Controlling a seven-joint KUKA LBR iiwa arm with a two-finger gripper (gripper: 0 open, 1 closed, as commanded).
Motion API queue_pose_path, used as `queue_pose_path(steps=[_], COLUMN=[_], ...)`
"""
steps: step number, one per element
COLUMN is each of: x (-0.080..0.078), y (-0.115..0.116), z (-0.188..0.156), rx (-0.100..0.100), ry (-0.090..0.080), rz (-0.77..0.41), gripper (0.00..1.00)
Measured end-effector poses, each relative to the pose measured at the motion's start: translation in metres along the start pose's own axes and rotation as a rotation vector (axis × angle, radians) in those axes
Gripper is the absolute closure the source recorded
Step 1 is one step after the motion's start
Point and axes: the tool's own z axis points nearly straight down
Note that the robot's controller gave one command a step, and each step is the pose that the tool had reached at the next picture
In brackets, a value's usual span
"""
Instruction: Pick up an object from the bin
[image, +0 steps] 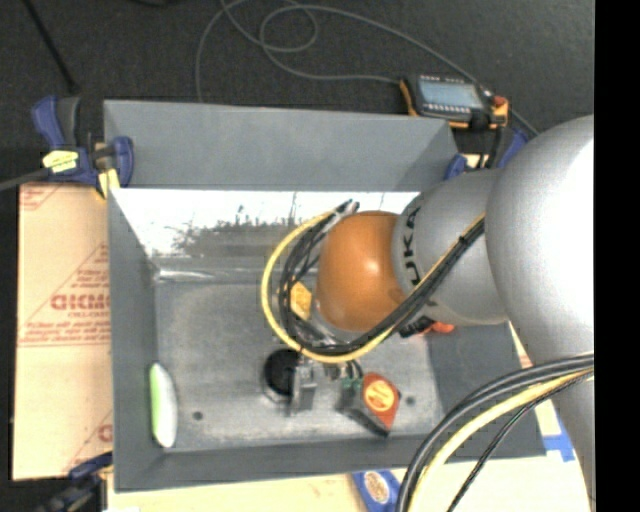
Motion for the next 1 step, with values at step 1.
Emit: queue_pose_path(steps=[1], x=[-0.0438], y=[-0.0243], z=[0.0022], rx=[0.000], ry=[-0.003], rz=[-0.346], gripper=[1.00])
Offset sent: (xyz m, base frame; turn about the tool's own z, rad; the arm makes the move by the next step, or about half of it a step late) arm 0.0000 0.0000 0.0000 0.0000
